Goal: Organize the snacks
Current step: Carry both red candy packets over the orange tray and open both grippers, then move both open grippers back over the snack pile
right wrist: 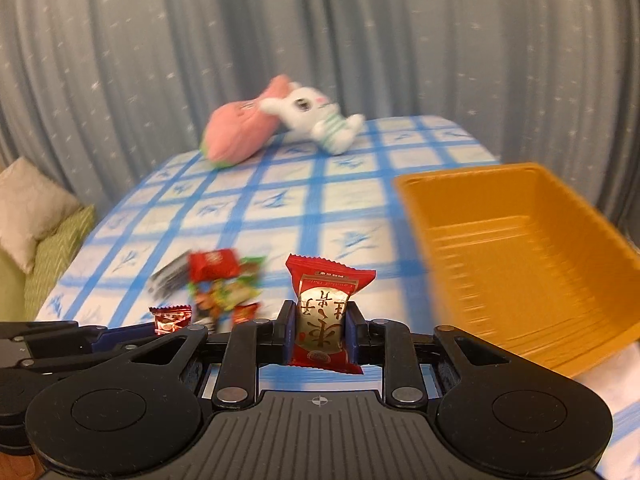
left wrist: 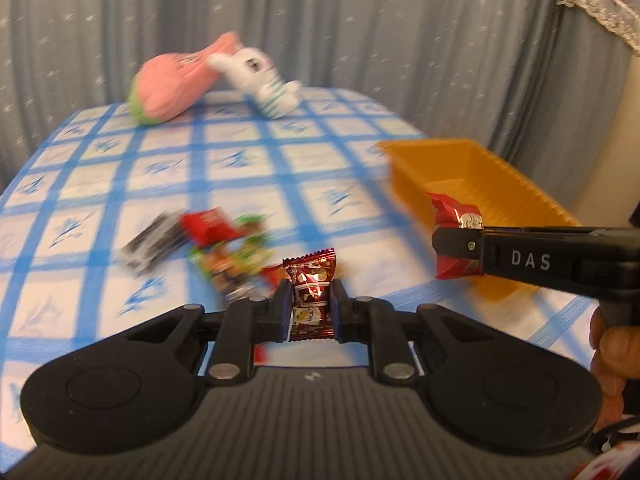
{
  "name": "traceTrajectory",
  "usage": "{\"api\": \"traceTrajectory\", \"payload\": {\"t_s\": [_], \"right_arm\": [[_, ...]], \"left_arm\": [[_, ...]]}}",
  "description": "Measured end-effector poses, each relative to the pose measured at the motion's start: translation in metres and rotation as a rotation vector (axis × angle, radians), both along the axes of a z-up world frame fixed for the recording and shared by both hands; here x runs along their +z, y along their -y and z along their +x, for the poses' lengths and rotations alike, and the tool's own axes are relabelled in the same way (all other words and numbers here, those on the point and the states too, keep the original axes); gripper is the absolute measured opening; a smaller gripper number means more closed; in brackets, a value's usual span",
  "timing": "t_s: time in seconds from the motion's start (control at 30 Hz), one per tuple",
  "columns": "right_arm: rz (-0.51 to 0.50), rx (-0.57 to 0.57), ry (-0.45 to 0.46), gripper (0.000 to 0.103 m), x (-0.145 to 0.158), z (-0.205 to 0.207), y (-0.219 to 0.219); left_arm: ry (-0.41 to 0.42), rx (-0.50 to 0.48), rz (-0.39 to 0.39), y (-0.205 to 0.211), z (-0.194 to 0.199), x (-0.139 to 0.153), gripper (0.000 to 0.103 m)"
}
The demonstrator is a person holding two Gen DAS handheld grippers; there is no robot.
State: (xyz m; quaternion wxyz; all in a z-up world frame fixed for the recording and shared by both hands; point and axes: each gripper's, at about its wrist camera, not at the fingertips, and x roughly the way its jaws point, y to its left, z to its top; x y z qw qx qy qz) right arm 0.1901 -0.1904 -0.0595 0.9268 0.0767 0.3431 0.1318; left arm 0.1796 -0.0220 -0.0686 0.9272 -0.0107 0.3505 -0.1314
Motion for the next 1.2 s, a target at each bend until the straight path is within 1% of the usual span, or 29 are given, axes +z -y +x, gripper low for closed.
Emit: {"api": "traceTrajectory", "payload": {"t_s": [0.1,0.23,0.37,0.53,0.67,0.7,0.77,0.8,1.0,1.2], "right_arm": [[-0.014,-0.048,-0.004,0.025,0.013,0.005,0.036],[-0.038,-0.124,0.006,0.025,0.024,0.010,0.086],[-0.046,-0.171,-0.010,0.025,0.020,0.018,0.127],[-0.048,-0.192,-0.036,0.025,0.012,0.023,0.159],[-0.039,-0.210,-0.044,0.025,0.008,0.023,0.174],[-0.037,-0.214,-0.045,0.025,0.007,0.023,0.177],[-0.034,-0.219,-0.047,0.025,0.005,0.022,0.181],[-0.029,-0.221,-0.049,0.025,0.005,0.022,0.183],[-0.022,-0.211,-0.057,0.025,0.003,0.022,0.185],[-0.004,-0.183,-0.066,0.025,0.001,0.026,0.175]], "left_arm": [[0.019,-0.041,-0.024,0.030,0.009,0.011,0.017],[0.039,-0.100,-0.050,0.073,0.022,0.021,0.017],[0.044,-0.158,-0.066,0.113,0.035,0.022,0.017],[0.035,-0.207,-0.066,0.150,0.046,0.015,0.017],[0.021,-0.227,-0.057,0.166,0.052,0.008,0.018],[0.018,-0.234,-0.054,0.169,0.053,0.005,0.018],[0.024,-0.232,-0.044,0.171,0.054,0.002,0.031],[0.029,-0.228,-0.034,0.170,0.053,0.001,0.035],[0.026,-0.187,-0.028,0.149,0.046,0.000,0.035],[0.022,-0.128,-0.038,0.124,0.036,0.006,0.035]]}}
